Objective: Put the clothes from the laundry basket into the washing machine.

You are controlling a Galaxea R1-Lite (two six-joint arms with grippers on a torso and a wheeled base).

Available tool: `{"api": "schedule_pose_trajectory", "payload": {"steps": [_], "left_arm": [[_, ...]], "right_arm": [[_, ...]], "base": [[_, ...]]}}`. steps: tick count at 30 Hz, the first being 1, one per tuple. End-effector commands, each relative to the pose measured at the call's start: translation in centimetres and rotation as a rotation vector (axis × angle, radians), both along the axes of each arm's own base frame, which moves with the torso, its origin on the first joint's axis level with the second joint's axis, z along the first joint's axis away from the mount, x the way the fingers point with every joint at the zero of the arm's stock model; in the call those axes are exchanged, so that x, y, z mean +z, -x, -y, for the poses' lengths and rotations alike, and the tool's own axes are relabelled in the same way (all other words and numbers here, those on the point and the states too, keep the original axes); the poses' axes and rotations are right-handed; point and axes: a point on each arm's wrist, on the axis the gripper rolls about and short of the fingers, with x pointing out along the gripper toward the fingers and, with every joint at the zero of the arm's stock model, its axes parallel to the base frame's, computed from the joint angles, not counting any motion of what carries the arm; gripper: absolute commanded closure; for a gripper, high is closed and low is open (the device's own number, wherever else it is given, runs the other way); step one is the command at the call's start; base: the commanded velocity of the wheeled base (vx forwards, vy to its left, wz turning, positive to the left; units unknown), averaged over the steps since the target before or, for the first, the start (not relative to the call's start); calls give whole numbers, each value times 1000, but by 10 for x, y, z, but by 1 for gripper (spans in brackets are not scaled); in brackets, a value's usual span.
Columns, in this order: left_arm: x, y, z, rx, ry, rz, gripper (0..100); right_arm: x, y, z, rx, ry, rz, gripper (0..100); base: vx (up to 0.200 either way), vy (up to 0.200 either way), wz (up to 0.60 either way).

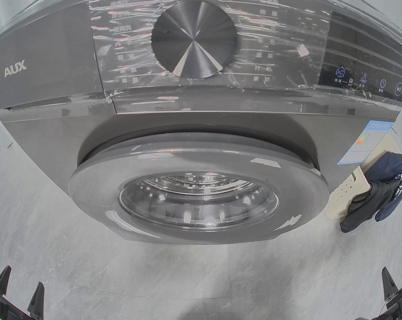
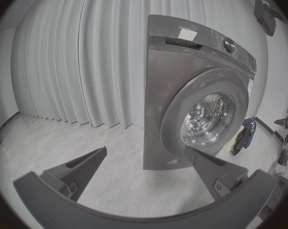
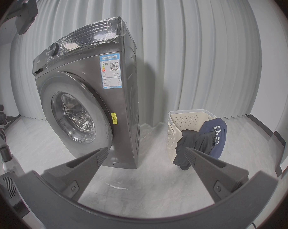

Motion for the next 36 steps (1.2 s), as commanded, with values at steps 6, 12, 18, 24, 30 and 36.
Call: {"api": "schedule_pose_trajectory", "payload": {"steps": [6,12,18,24,30,36], "left_arm": [[-4,0,0,2,-1,-3,0],[-4,0,0,2,1,-5,0],[-4,0,0,2,1,-5,0],[-4,0,0,2,1,-5,0],[-4,0,0,0,-2,-3,0],[-4,0,0,0,-1,-3,0]], "right_arm": [[-4,-1,0,-9,-8,-6,0],[65,9,0,14,-15,158,0],[42,-29,-4,232,-46,-220,0],[43,-55,-12,466,-28,-394,0],[57,-90,-25,563,-5,-407,0],[64,-134,-50,637,19,-436,0]], "base": [[0,0,0],[0,0,0],[0,0,0],[0,0,0],[0,0,0],[0,0,0]]}}
